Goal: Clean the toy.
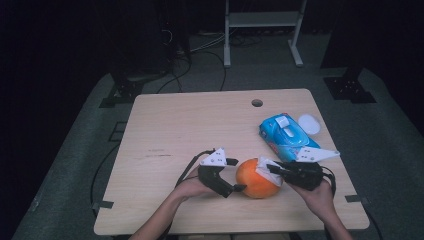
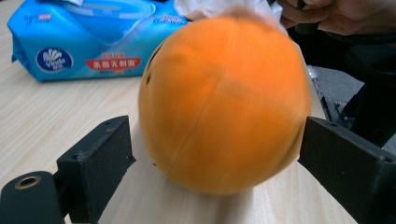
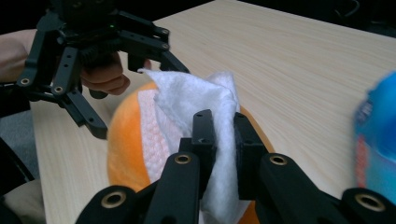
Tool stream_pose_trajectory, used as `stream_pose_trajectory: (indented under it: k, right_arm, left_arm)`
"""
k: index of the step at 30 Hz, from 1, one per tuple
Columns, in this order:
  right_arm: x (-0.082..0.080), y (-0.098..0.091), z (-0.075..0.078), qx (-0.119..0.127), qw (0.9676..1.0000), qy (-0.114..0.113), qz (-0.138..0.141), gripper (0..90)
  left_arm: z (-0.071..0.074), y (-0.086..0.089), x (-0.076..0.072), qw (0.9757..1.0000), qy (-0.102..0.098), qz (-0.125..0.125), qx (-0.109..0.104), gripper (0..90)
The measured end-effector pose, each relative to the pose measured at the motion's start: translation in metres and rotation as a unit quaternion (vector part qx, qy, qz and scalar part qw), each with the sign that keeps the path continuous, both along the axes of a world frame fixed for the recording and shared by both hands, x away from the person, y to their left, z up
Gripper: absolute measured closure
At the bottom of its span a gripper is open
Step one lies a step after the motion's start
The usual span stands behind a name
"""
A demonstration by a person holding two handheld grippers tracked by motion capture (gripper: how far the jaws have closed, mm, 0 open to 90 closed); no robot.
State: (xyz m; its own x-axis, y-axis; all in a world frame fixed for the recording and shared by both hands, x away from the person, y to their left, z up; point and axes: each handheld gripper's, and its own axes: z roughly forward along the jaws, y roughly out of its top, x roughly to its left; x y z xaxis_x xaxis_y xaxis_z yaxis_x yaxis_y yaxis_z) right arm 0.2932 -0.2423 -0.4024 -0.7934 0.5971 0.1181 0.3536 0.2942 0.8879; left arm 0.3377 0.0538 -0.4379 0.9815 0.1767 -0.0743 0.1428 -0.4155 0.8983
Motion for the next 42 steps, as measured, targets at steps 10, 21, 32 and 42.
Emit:
stream_pose_trajectory:
  k: [10, 21, 32, 42]
  right_arm:
    - [0.003, -0.036, -0.013, 0.041, 0.9978, 0.034, -0.039, 81.3]
    - [0.014, -0.013, 0.011, 0.071, 0.9973, 0.009, -0.019, 81.6]
    - [0.037, 0.036, -0.015, 0.056, 0.9965, 0.058, 0.021, 81.6]
    - [0.038, 0.036, -0.014, 0.072, 0.9957, 0.050, 0.030, 81.6]
  left_arm:
    - [-0.009, -0.036, 0.008, 0.9981, -0.033, -0.053, 0.004, 9.8]
    - [0.044, -0.003, -0.004, 0.9979, -0.062, -0.016, 0.002, 26.6]
    - [0.031, 0.043, -0.006, 0.9994, -0.021, 0.017, 0.022, 23.6]
    - [0.015, 0.047, 0.003, 0.9982, 0.014, 0.058, 0.007, 28.5]
